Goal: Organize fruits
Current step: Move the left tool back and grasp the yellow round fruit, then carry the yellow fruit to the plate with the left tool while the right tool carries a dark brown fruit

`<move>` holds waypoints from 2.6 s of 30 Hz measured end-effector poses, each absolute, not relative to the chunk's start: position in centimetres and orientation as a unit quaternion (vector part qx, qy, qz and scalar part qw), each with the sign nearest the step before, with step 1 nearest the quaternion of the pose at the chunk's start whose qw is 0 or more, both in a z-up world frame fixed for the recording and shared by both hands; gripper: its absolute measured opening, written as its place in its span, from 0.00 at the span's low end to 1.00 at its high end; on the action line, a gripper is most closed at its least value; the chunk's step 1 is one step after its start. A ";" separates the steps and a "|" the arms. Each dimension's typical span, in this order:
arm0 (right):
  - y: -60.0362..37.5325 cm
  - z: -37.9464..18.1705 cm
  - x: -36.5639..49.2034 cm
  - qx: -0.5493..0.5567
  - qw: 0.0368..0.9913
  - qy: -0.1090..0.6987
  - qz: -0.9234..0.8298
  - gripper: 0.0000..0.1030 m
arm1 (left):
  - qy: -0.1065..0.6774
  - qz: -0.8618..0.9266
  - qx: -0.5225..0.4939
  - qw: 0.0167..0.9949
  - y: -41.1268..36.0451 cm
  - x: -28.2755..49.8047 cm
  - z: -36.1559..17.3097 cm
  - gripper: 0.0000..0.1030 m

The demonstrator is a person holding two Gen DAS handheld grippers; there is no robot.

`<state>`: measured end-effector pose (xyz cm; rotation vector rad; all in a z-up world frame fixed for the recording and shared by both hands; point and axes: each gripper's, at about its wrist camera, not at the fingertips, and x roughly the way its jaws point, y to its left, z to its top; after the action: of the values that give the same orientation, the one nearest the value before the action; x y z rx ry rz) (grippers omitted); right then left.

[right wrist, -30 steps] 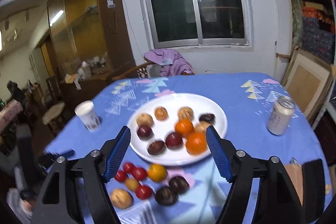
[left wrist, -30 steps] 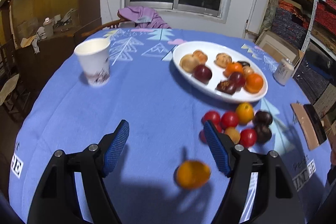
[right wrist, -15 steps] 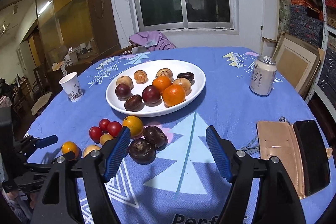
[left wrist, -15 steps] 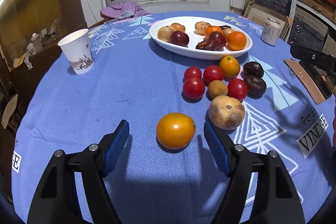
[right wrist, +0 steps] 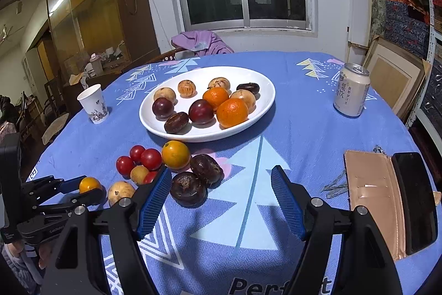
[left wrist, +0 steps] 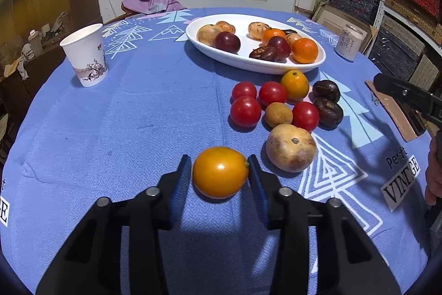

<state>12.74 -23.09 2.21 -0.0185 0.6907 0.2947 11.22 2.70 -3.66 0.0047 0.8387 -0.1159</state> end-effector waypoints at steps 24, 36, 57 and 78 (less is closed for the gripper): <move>-18.0 -1.9 12.6 -0.106 0.900 0.382 0.182 0.61 | 0.393 0.007 -0.021 0.919 5.0 11.1 -2.6 0.38; -18.1 -2.6 15.8 -0.047 0.892 0.412 0.182 0.49 | 0.397 -0.005 -0.016 0.918 4.3 11.0 -2.8 0.38; -17.7 -1.2 12.6 -0.073 0.900 0.380 0.199 0.41 | 0.388 -0.011 -0.001 0.922 3.6 10.7 -2.6 0.38; -20.2 1.7 7.0 -0.023 0.933 0.309 0.184 0.41 | 0.314 0.022 0.040 0.948 1.0 7.1 0.0 0.38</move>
<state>6.96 -20.16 1.66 -0.0474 0.6322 0.3766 7.14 0.98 0.01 0.0817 0.6400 0.0456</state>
